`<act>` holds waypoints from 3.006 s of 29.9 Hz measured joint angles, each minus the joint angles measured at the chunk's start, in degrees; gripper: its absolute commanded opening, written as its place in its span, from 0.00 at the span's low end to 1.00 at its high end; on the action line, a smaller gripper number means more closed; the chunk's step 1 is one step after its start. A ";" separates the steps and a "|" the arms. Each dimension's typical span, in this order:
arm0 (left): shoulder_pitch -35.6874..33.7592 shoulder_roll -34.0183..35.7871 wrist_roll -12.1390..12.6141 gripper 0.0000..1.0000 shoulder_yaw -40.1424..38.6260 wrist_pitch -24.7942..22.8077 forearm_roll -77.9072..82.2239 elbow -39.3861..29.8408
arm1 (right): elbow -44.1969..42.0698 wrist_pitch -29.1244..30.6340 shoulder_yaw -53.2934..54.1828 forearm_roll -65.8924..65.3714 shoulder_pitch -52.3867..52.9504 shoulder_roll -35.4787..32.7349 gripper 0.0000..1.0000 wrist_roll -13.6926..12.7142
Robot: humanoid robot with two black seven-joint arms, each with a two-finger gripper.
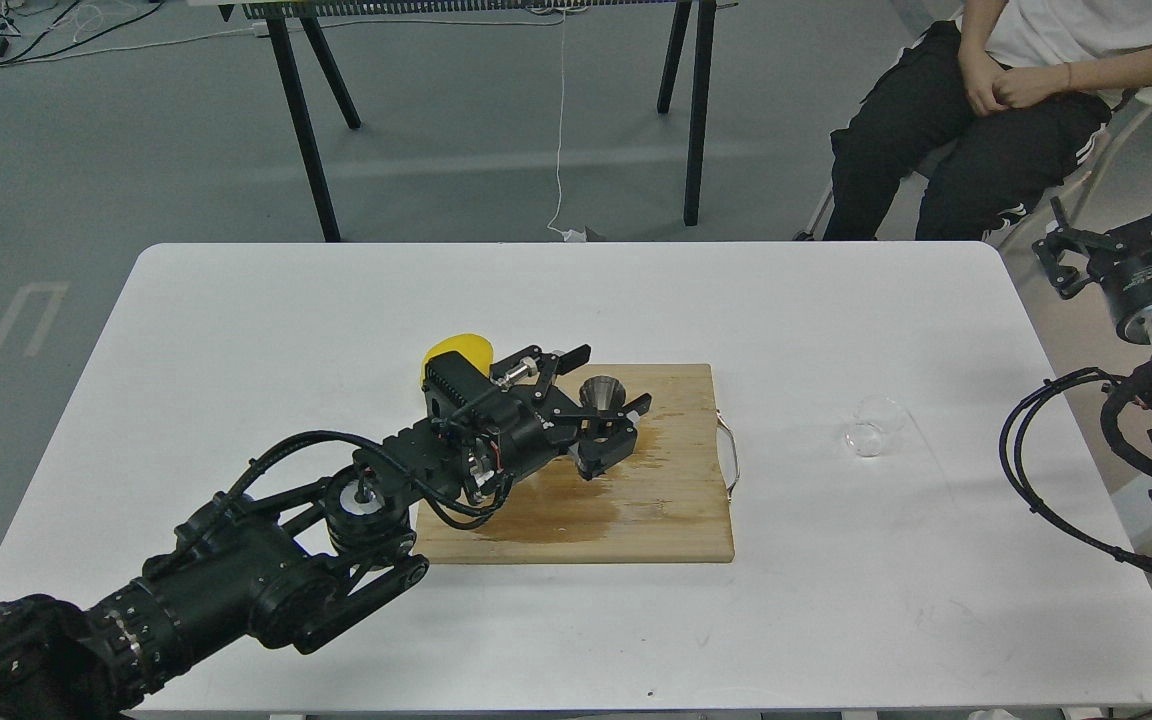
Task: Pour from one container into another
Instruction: 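Open the left gripper, release the jigger and retract the left arm, then move the right gripper toward the clear glass near the board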
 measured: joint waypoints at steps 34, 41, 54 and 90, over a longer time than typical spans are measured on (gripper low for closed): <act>2.30 13.03 -6.56 1.00 -41.32 -30.71 -124.75 1.66 | 28.66 0.00 0.53 20.97 -26.45 -3.99 1.00 -9.60; 6.92 12.76 -7.29 1.00 -43.17 -30.98 -124.91 1.73 | 33.47 -0.30 0.48 25.43 -36.67 -1.20 1.00 -10.78; 7.80 15.98 -7.53 1.00 -43.21 -30.94 -124.82 1.57 | 34.28 -18.82 -3.13 33.56 -35.18 3.98 1.00 -14.77; 8.07 19.18 -8.46 1.00 -43.25 -30.73 -124.78 1.60 | 17.23 -25.57 -9.66 31.23 -18.91 11.43 0.51 -15.31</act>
